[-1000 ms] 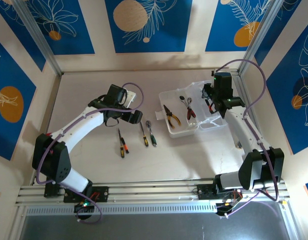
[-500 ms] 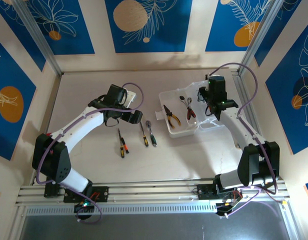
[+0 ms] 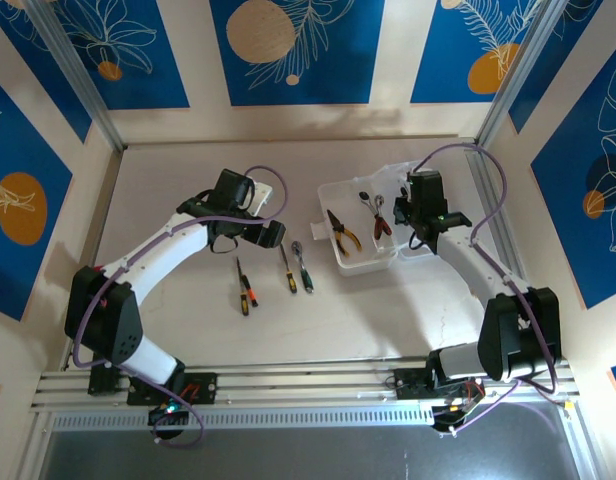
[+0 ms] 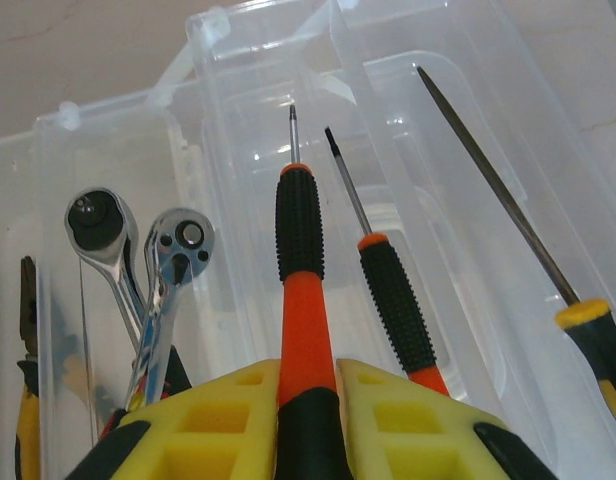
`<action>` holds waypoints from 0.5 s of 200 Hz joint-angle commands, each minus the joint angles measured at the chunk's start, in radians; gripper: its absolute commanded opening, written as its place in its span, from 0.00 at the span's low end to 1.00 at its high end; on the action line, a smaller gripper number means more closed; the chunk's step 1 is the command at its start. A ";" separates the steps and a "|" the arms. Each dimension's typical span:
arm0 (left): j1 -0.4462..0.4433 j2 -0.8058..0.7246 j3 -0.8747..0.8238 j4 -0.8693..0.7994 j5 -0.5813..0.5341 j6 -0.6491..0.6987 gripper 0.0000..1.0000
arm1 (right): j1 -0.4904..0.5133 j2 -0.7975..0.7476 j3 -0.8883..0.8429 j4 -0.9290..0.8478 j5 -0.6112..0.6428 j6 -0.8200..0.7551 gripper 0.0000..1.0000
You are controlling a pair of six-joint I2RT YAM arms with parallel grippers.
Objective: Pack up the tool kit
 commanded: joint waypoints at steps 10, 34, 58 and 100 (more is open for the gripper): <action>0.001 0.009 -0.006 -0.007 0.023 -0.013 1.00 | -0.006 -0.054 -0.004 -0.072 0.018 0.012 0.26; 0.001 0.011 -0.003 -0.013 0.019 -0.018 1.00 | -0.007 -0.083 0.018 -0.103 0.014 0.003 0.37; 0.000 0.014 -0.001 -0.021 0.013 -0.026 1.00 | -0.006 -0.109 0.049 -0.137 0.008 -0.005 0.45; 0.001 0.028 -0.007 -0.074 -0.020 -0.065 1.00 | 0.034 -0.158 0.128 -0.214 -0.093 -0.025 0.84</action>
